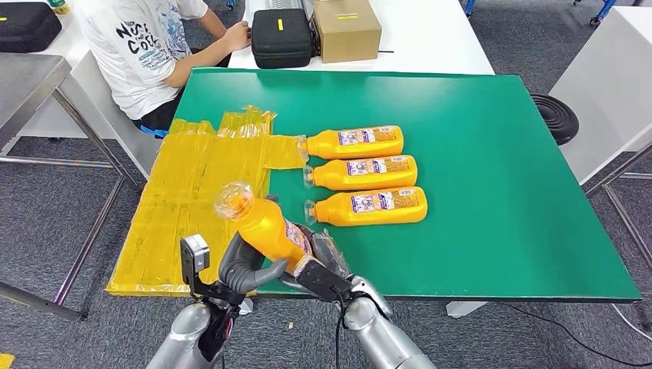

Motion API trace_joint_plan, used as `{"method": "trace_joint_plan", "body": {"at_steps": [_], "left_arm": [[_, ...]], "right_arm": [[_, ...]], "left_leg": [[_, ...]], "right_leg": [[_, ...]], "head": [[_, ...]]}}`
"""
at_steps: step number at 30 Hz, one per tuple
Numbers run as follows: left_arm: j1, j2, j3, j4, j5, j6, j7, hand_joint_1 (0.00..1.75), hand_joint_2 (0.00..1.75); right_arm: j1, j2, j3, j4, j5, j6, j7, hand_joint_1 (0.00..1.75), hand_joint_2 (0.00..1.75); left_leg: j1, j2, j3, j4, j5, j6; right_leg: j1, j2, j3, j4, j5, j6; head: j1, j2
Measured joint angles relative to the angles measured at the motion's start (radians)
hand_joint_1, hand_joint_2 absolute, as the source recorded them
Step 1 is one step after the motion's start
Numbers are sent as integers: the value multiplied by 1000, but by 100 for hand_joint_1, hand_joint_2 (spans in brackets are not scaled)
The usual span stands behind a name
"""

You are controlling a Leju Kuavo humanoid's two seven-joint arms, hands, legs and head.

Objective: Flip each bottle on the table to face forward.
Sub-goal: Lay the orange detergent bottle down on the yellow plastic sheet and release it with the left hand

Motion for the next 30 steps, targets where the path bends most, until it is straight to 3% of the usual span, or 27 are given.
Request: {"method": "trace_joint_plan", "body": {"at_steps": [12, 14, 15, 18, 19, 30], "left_arm": [[3, 0, 16, 18, 38, 6, 5, 0, 175], [4, 0, 18, 19, 36, 8, 4, 18, 175], [4, 0, 19, 19, 35, 8, 2, 46, 175], [6, 0, 22, 19, 40, 6, -6, 154, 175], [6, 0, 23, 19, 44, 3, -10, 169, 175], [8, -4, 48, 19, 105, -67, -22, 175, 175]], "right_arm": [[-32, 6, 21, 77, 7, 5, -12, 175, 175], [-36, 7, 23, 85, 8, 7, -13, 175, 175], [-39, 8, 24, 88, 8, 8, -14, 175, 175], [-46, 11, 26, 99, 9, 8, -18, 175, 175], [-49, 12, 26, 103, 9, 8, -19, 175, 175], [-65, 14, 40, 122, 9, 7, -25, 175, 175]], "left_leg": [[0, 0, 0, 0, 0, 0], [0, 0, 0, 0, 0, 0], [0, 0, 0, 0, 0, 0], [0, 0, 0, 0, 0, 0], [0, 0, 0, 0, 0, 0], [0, 0, 0, 0, 0, 0]], "right_leg": [[0, 0, 0, 0, 0, 0], [0, 0, 0, 0, 0, 0], [0, 0, 0, 0, 0, 0], [0, 0, 0, 0, 0, 0], [0, 0, 0, 0, 0, 0], [0, 0, 0, 0, 0, 0]], "head": [[0, 0], [0, 0], [0, 0], [0, 0], [0, 0], [0, 0]]}}
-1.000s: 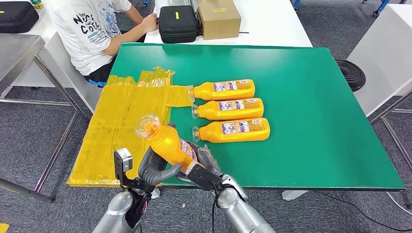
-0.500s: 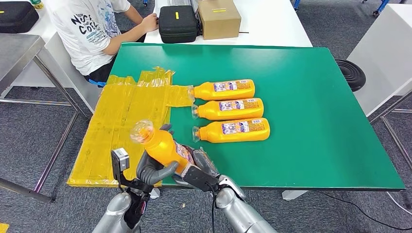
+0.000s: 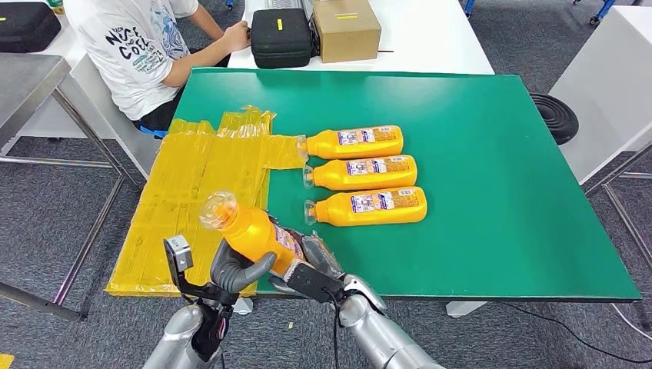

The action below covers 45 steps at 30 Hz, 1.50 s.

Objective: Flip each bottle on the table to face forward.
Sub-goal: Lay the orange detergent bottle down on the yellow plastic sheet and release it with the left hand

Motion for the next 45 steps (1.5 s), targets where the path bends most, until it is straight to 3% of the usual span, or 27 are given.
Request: {"method": "trace_joint_plan", "body": {"at_steps": [3, 4, 7, 8, 9, 13, 24, 30, 36, 45], "left_arm": [[2, 0, 3, 0, 15, -10, -5, 175, 175], [2, 0, 5, 0, 17, -13, -6, 175, 175], [5, 0, 8, -1, 21, -17, -8, 175, 175], [6, 0, 9, -1, 20, -15, -9, 175, 175], [7, 0, 9, -3, 17, -11, -9, 175, 175], [7, -2, 8, -15, -14, 26, -10, 175, 175], [-3, -3, 8, -27, -127, 168, -13, 175, 175], [-13, 13, 35, -58, -250, 308, -23, 175, 175], [-59, 57, 107, -131, -431, 394, -13, 175, 175], [-173, 148, 156, -184, -641, 413, 48, 175, 175]], "right_arm": [[-3, 1, 4, 0, 0, 1, 1, 175, 175], [-3, 1, 4, 0, 0, 2, 1, 167, 175], [-4, 2, 6, 1, 0, 3, 3, 36, 175], [-4, 2, 6, 1, 1, 1, 5, 0, 175], [-4, 2, 7, 1, 2, -6, 8, 0, 175], [-2, 2, 8, 1, 20, -50, 28, 0, 0], [34, -1, 21, -86, 55, -65, 67, 0, 0], [66, -19, 40, -174, 83, -55, 81, 0, 0], [116, -52, 51, -274, 94, -40, 89, 0, 0], [169, -98, 47, -410, 107, -21, 106, 0, 0]], "left_leg": [[0, 0, 0, 0, 0, 0], [0, 0, 0, 0, 0, 0], [0, 0, 0, 0, 0, 0], [0, 0, 0, 0, 0, 0], [0, 0, 0, 0, 0, 0], [0, 0, 0, 0, 0, 0], [0, 0, 0, 0, 0, 0], [0, 0, 0, 0, 0, 0], [0, 0, 0, 0, 0, 0], [0, 0, 0, 0, 1, 0]], "right_leg": [[0, 0, 0, 0, 0, 0], [0, 0, 0, 0, 0, 0], [0, 0, 0, 0, 0, 0], [0, 0, 0, 0, 0, 0], [0, 0, 0, 0, 0, 0], [0, 0, 0, 0, 0, 0], [0, 0, 0, 0, 0, 0], [0, 0, 0, 0, 0, 0], [0, 0, 0, 0, 0, 0], [0, 0, 0, 0, 0, 0]], "head": [[0, 0], [0, 0], [0, 0], [0, 0], [0, 0], [0, 0], [0, 0], [0, 0], [0, 0], [0, 0]]}}
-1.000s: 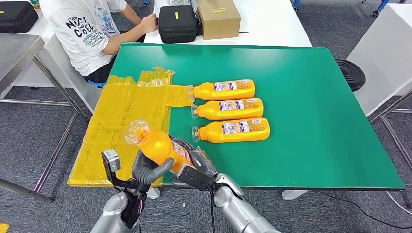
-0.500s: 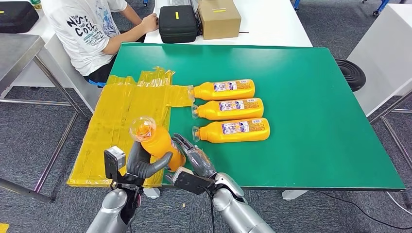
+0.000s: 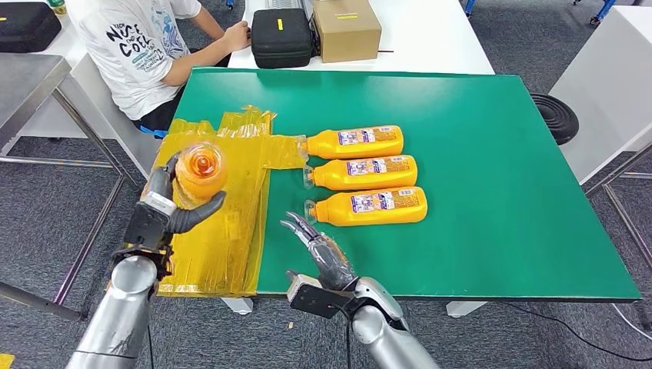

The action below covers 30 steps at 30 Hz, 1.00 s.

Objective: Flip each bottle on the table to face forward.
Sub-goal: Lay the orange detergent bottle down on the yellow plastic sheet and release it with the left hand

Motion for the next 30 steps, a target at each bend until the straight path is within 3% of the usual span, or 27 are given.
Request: {"method": "trace_joint_plan", "body": {"at_steps": [7, 16, 21, 30], "left_arm": [[-119, 94, -36, 57, -239, -49, 98, 175, 175], [-229, 192, -198, 277, -515, -91, 177, 175, 175], [-267, 198, -287, 421, -574, -75, 193, 175, 175], [-361, 153, -395, 620, -609, -69, 214, 175, 175]], "right_arm": [[40, -26, -37, -100, 18, -1, 17, 0, 0], [103, -45, -147, -289, -16, -5, 12, 0, 0], [144, -49, -206, -403, -43, -2, -6, 0, 0], [171, -50, -244, -493, -45, 15, -5, 0, 0]], "left_leg": [[0, 0, 0, 0, 0, 0], [0, 0, 0, 0, 0, 0], [0, 0, 0, 0, 0, 0], [0, 0, 0, 0, 0, 0]], "right_leg": [[0, 0, 0, 0, 0, 0], [0, 0, -1, 0, 0, 0], [0, 0, -1, 0, 0, 0], [0, 1, -1, 0, 1, 0]], "head": [[0, 0], [0, 0], [0, 0], [0, 0]]}}
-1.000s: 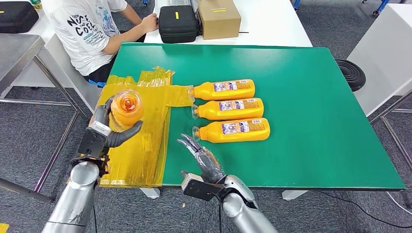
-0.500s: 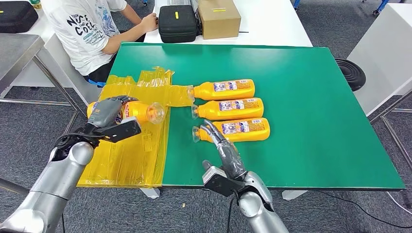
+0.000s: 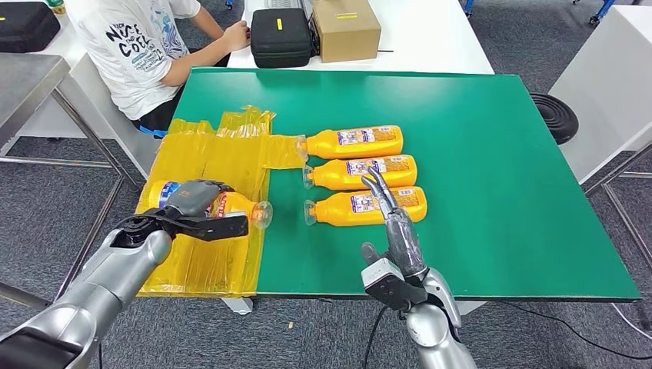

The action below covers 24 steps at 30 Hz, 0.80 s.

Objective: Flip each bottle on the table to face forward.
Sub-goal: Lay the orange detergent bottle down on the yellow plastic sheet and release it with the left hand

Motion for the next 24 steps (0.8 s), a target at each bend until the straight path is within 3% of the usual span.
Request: {"method": "trace_joint_plan", "body": {"at_steps": [9, 17, 18, 20, 22, 24], "left_arm": [[-36, -16, -42, 75, -15, 1, 8, 172, 175], [-46, -17, -70, 118, -33, 0, 10, 149, 175], [-47, -17, -73, 122, -35, 0, 11, 138, 175], [-48, -17, -78, 128, -38, 0, 12, 98, 175], [-49, -17, -82, 132, -39, 0, 12, 43, 175], [-49, -17, -85, 136, -39, 0, 13, 14, 175]], "right_arm": [[0, 0, -4, 1, -1, 2, 0, 0, 0], [-6, 0, -4, 22, -11, 7, 0, 0, 0], [-6, 0, -4, 24, -11, 7, 0, 0, 0], [-6, 0, -4, 29, -11, 7, -1, 0, 0], [-6, 0, -4, 33, -12, 7, -1, 0, 0], [-6, 0, -4, 37, -12, 7, -2, 0, 0]], "left_leg": [[0, 0, 0, 0, 0, 0], [0, 0, 0, 0, 0, 0], [0, 0, 0, 0, 0, 0], [0, 0, 0, 0, 0, 0], [0, 0, 0, 0, 0, 0], [0, 0, 0, 0, 0, 0]], "right_leg": [[0, 0, 0, 0, 0, 0], [0, 0, 0, 0, 0, 0], [0, 0, 0, 0, 0, 0], [0, 0, 0, 0, 0, 0], [0, 0, 0, 0, 0, 0], [0, 0, 0, 0, 0, 0]], "head": [[0, 0], [0, 0], [0, 0], [0, 0], [0, 0], [0, 0]]}}
